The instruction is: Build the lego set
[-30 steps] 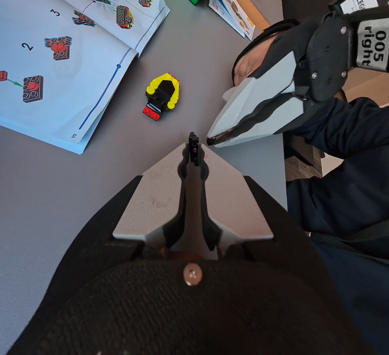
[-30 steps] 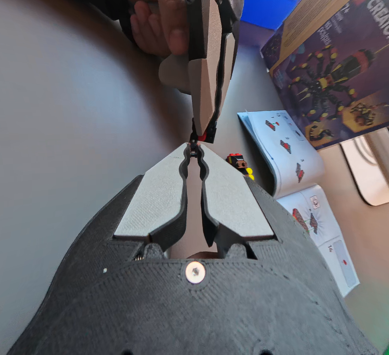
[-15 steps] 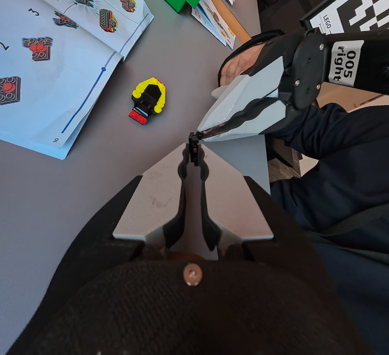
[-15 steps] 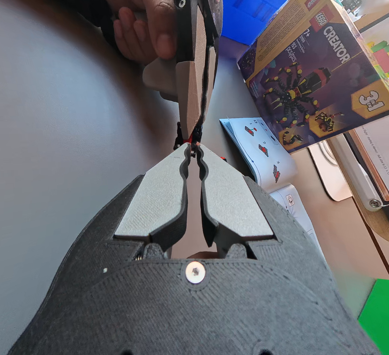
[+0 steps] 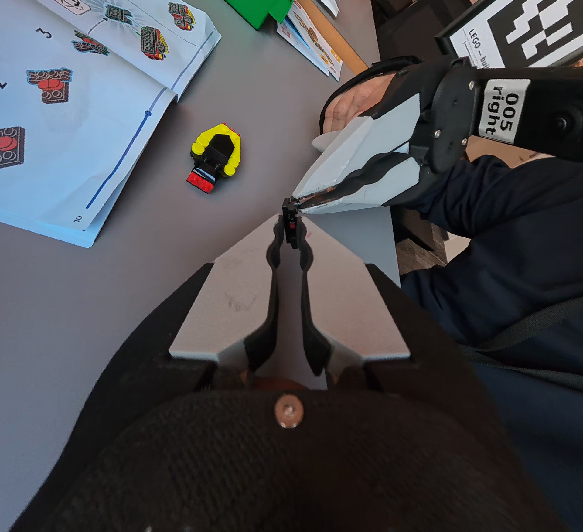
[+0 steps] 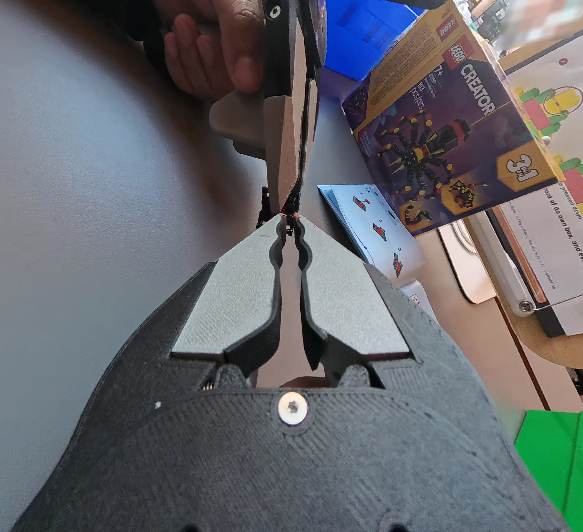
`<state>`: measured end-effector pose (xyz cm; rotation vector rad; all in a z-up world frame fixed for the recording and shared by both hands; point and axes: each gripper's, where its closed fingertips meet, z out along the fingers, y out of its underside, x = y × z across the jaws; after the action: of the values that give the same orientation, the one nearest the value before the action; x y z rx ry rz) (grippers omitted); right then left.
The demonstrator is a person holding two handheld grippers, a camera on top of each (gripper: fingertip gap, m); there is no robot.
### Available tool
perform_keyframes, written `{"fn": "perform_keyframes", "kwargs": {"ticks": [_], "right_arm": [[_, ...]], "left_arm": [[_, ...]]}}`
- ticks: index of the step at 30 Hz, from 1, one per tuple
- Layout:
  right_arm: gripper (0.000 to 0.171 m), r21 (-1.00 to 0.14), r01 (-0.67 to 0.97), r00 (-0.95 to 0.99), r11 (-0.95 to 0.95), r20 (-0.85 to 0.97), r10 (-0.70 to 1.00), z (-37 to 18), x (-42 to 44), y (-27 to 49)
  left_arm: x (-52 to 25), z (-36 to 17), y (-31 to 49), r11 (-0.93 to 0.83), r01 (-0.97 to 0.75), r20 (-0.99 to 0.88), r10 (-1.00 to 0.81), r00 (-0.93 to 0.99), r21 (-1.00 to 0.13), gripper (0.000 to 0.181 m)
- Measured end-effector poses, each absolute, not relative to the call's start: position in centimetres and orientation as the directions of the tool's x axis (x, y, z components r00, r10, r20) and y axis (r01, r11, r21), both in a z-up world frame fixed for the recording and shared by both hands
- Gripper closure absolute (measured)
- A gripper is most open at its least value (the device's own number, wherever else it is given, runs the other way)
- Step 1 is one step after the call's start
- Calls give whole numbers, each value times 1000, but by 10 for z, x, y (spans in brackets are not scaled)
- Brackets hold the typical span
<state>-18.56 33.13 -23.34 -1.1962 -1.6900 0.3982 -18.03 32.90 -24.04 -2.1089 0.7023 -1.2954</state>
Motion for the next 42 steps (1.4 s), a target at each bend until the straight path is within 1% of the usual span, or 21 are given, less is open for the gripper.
{"fn": "perform_keyframes", "kwargs": {"ticks": [12,22,25,32,38,42], "right_arm": [[170,-745,490,-21,453,509,860,-229,-185,328],[169,-748,482,-46,457,499,866,-232,-185,323],[169,-739,477,-48,475,518,854,-231,-185,321],[169,-651,465,-31,600,666,746,-222,-186,318],[170,-591,429,-29,684,747,664,-214,-184,311],[170,-482,423,-19,767,842,540,-208,-184,307]], "left_arm": [[-180,-235,326,-622,-173,529,-757,385,-764,175],[-179,-239,321,-483,-292,349,-843,409,-825,176],[-179,-238,320,-465,-298,332,-853,403,-834,176],[-179,-229,317,-486,-233,388,-847,364,-842,176],[-178,-221,311,-333,-275,230,-909,347,-902,176],[-177,-215,307,-291,-268,197,-924,329,-918,176]]}}
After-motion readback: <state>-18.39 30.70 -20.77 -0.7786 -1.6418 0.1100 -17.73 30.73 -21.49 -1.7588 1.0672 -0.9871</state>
